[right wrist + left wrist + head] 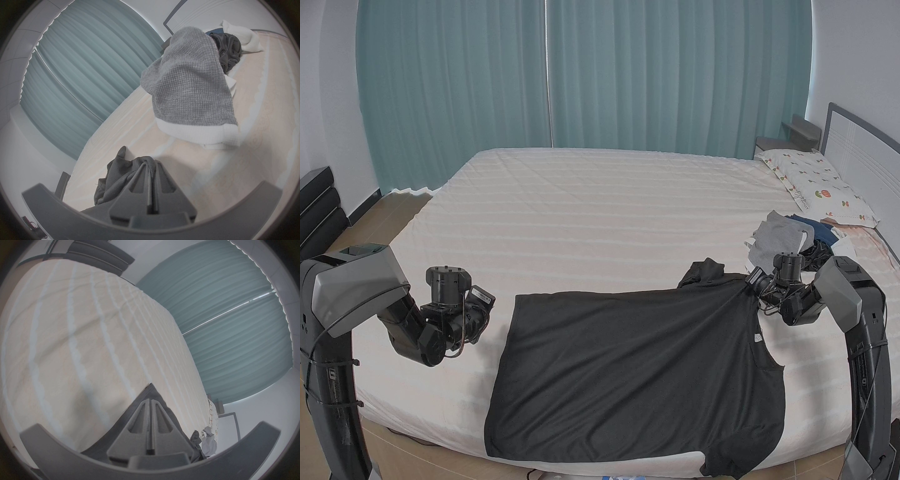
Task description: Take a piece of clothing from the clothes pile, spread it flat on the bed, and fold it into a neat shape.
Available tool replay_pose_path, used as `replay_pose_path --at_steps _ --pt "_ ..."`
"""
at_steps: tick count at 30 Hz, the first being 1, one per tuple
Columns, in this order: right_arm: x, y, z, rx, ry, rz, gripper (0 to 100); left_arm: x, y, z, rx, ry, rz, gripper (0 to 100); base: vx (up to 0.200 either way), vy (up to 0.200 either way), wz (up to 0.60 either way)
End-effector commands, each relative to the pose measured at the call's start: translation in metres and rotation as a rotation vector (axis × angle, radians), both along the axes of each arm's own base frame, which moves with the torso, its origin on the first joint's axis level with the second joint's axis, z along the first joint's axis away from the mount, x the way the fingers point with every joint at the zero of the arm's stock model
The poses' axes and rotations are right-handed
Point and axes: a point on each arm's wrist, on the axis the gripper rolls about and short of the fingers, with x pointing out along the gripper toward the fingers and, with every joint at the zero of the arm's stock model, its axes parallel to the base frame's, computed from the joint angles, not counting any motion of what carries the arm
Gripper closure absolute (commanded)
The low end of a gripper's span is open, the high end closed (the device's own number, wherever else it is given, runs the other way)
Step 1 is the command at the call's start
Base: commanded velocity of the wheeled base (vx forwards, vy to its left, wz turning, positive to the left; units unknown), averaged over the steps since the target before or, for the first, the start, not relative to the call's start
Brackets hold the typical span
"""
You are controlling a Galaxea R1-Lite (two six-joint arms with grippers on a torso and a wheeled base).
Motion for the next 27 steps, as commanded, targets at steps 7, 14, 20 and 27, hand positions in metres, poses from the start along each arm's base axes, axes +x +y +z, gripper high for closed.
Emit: replay_pose_path --at_steps 7,14,20,27 --pt "-0.015 -0.003 -0.009 -0.011 0.015 -0.006 100 0.078 -0.011 -0.01 0.076 0.007 -0.028 100 0.0 0.0 0.0" --pt "-0.02 0.002 -0.011 -0.014 0.007 0.005 100 0.094 -0.022 -0.026 0.101 0.035 -0.07 0 0.0 0.0 0.0" --pt "-0.024 0.013 -0.015 -0.01 0.005 0.025 100 0.098 -0.031 -0.03 0.108 0.026 -0.096 0 0.0 0.0 0.0" --pt "-0.028 0.023 -0.014 -0.015 0.002 0.048 100 0.097 -0.037 -0.038 0.141 0.035 -0.149 0 0.0 0.0 0.0"
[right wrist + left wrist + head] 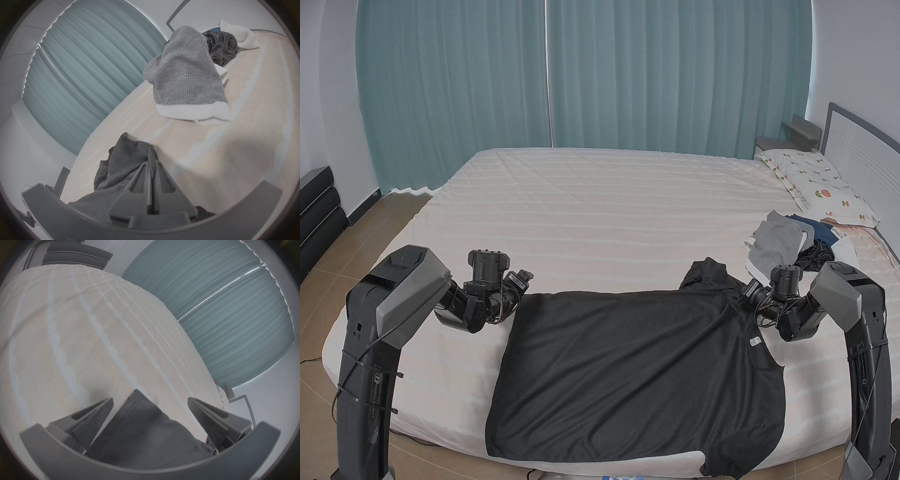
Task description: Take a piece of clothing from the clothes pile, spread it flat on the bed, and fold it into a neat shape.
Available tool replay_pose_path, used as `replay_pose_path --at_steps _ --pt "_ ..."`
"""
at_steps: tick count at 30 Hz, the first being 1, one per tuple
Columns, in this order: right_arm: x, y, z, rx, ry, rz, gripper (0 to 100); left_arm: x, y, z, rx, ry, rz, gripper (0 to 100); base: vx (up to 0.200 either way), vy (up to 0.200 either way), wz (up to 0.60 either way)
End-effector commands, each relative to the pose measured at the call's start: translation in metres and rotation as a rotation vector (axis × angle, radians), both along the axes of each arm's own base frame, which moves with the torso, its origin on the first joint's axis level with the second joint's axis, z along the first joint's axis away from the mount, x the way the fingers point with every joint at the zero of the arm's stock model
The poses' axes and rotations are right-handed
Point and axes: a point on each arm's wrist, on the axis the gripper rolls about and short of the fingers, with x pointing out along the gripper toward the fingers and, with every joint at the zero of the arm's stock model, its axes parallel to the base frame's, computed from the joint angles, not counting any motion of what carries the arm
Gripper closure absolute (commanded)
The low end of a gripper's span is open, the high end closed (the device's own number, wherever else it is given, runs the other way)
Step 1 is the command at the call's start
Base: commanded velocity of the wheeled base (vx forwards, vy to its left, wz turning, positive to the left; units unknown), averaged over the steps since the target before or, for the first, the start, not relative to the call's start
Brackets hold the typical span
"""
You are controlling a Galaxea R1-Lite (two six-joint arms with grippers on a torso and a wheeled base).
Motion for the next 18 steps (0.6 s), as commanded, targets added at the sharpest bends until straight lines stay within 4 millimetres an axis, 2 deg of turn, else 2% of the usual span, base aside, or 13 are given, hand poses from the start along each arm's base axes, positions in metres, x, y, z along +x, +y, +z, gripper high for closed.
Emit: replay_pose_path --at_steps 1,9,10,13,18 --pt "-0.003 0.006 0.002 0.001 0.008 0.013 100 0.0 -0.006 -0.011 0.013 0.016 -0.019 0 0.0 0.0 0.0" --pt "-0.003 0.006 0.001 0.0 0.004 0.013 100 0.005 -0.012 -0.017 0.029 0.007 -0.028 0 0.0 0.0 0.0" --pt "-0.003 0.006 0.001 0.0 0.002 0.011 100 0.005 -0.012 -0.017 0.03 0.006 -0.029 100 0.0 0.0 0.0" --pt "-0.003 0.003 0.001 0.0 0.002 0.007 100 0.004 -0.014 -0.023 0.054 0.015 -0.045 100 0.0 0.0 0.0" --pt "-0.001 0.002 0.006 0.002 -0.027 0.003 100 0.011 -0.011 -0.017 0.057 -0.018 -0.009 100 0.0 0.0 0.0"
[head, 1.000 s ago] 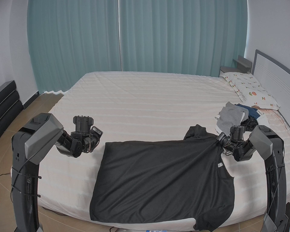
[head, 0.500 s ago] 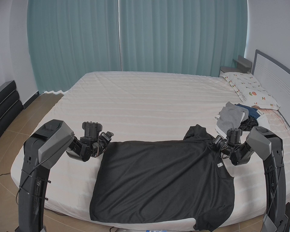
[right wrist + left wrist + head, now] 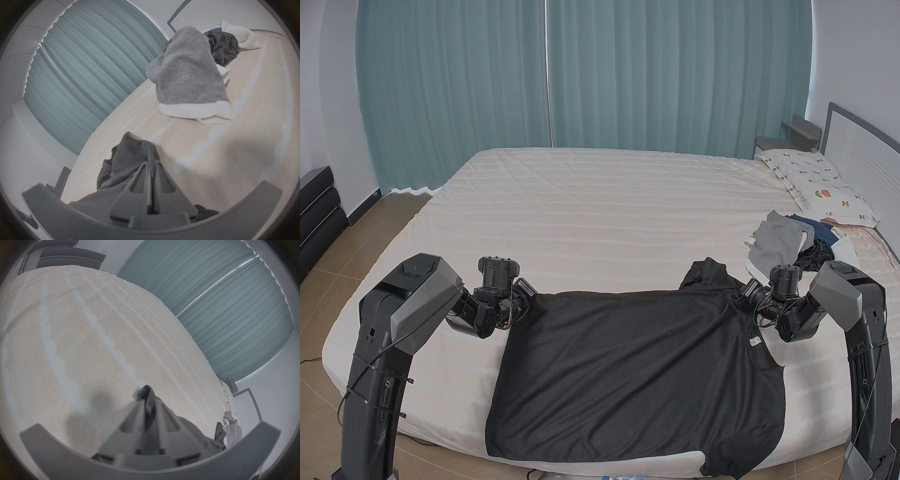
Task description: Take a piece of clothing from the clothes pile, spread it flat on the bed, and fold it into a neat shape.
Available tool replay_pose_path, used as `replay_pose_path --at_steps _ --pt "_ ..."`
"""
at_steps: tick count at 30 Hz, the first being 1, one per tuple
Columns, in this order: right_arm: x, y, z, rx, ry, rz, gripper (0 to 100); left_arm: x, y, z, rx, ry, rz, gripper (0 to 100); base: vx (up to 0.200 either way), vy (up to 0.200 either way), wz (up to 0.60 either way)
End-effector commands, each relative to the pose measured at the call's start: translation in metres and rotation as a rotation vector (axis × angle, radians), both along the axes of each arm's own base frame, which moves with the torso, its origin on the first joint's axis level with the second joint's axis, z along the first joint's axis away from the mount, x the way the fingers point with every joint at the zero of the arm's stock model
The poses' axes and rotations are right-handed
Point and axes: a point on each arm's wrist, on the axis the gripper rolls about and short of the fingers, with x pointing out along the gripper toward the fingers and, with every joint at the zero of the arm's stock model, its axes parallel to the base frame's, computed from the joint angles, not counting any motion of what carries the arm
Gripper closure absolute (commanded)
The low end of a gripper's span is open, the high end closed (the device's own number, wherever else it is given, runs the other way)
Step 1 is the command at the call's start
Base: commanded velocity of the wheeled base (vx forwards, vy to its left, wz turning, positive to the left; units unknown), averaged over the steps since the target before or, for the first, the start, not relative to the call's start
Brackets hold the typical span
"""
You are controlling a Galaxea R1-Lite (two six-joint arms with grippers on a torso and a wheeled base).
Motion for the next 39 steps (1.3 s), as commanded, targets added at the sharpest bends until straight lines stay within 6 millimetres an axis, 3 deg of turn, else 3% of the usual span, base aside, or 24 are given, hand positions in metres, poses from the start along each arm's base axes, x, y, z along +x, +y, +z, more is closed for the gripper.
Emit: replay_pose_path --at_steps 1,7,13,16,19,24,36,37,39 --pt "0.002 -0.002 0.005 0.001 -0.036 -0.005 100 0.009 0.005 0.006 -0.008 -0.037 0.053 100 0.0 0.0 0.0" --pt "0.006 -0.005 0.014 -0.003 -0.111 -0.014 100 0.022 0.015 0.026 -0.047 -0.113 0.156 100 0.0 0.0 0.0" --pt "0.017 -0.013 0.025 -0.021 -0.185 -0.071 100 0.029 0.031 0.07 -0.049 -0.179 0.194 100 0.0 0.0 0.0" --pt "0.022 -0.013 0.032 -0.025 -0.21 -0.084 100 0.033 0.03 0.073 -0.044 -0.169 0.195 100 0.0 0.0 0.0" --pt "0.025 -0.013 0.035 -0.028 -0.221 -0.083 100 0.036 0.03 0.061 -0.035 -0.142 0.2 100 0.0 0.0 0.0" --pt "0.033 -0.01 0.023 -0.03 -0.217 -0.081 100 0.037 0.03 0.035 -0.001 -0.097 0.195 100 0.0 0.0 0.0" --pt "0.033 -0.007 0.0 -0.079 -0.175 -0.074 100 0.038 0.027 0.004 0.02 -0.052 0.188 100 0.0 0.0 0.0" --pt "0.033 -0.007 -0.001 -0.084 -0.172 -0.073 0 0.038 0.027 0.003 0.02 -0.05 0.187 100 0.0 0.0 0.0" --pt "0.033 -0.008 -0.004 -0.093 -0.167 -0.071 0 0.038 0.027 0.001 0.023 -0.046 0.191 100 0.0 0.0 0.0"
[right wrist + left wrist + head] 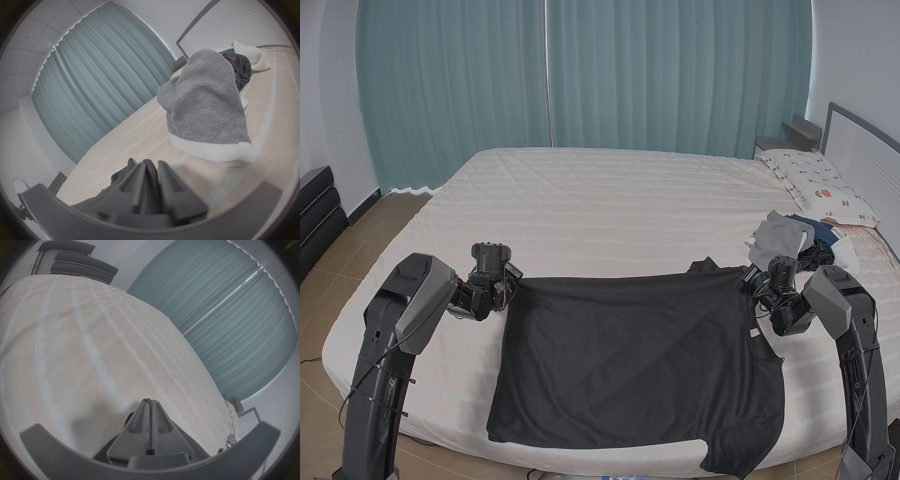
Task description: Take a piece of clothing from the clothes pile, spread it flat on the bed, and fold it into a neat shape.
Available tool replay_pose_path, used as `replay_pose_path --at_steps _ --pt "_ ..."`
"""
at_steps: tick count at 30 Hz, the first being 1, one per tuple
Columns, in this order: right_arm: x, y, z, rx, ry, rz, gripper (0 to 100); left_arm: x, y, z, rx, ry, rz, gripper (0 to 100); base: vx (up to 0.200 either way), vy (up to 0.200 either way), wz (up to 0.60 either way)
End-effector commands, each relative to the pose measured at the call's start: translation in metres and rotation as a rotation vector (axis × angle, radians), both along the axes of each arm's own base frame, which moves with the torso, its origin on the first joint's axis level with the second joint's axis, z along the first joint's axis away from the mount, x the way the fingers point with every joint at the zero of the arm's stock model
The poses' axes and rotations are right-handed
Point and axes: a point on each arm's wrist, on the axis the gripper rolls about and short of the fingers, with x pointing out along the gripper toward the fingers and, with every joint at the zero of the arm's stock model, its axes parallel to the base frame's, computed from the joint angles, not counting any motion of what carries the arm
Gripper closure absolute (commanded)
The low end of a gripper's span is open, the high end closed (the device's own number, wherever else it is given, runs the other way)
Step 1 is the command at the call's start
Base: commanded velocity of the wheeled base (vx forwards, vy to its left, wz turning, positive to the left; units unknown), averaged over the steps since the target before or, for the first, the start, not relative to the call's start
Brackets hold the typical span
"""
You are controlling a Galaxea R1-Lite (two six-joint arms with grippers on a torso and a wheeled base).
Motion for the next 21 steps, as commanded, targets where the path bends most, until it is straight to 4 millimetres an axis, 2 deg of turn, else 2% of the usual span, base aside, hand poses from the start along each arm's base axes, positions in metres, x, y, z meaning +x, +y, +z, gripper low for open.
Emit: replay_pose_path --at_steps 1,3,4,10,13,17,18,21 --pt "-0.001 0.0 -0.011 -0.007 0.024 0.003 0 0.0 0.0 -0.012 0.003 0.02 0.003 100 0.0 0.0 0.0" --pt "-0.002 0.0 -0.012 -0.009 0.029 0.003 0 0.0 0.0 -0.013 0.004 0.023 0.005 100 0.0 0.0 0.0" --pt "-0.002 0.0 -0.012 -0.009 0.029 0.003 0 0.0 0.0 -0.013 0.004 0.023 0.005 0 0.0 0.0 0.0" --pt "-0.002 0.001 -0.011 -0.007 0.023 0.006 0 -0.001 -0.001 -0.013 0.004 0.023 0.003 0 0.0 0.0 0.0" --pt "-0.005 -0.003 0.002 -0.007 0.009 -0.002 0 -0.001 0.002 -0.009 0.003 0.021 0.012 0 0.0 0.0 0.0" --pt "-0.02 -0.016 0.019 0.007 0.03 -0.017 0 -0.005 0.01 0.013 0.01 0.005 0.042 0 0.0 0.0 0.0" --pt "-0.021 -0.016 0.02 0.007 0.03 -0.017 0 -0.006 0.01 0.013 0.01 0.006 0.042 0 0.0 0.0 0.0" --pt "-0.042 -0.03 0.031 0.02 0.047 -0.006 0 -0.036 0.016 0.04 0.003 0.043 0.025 0 0.0 0.0 0.0"
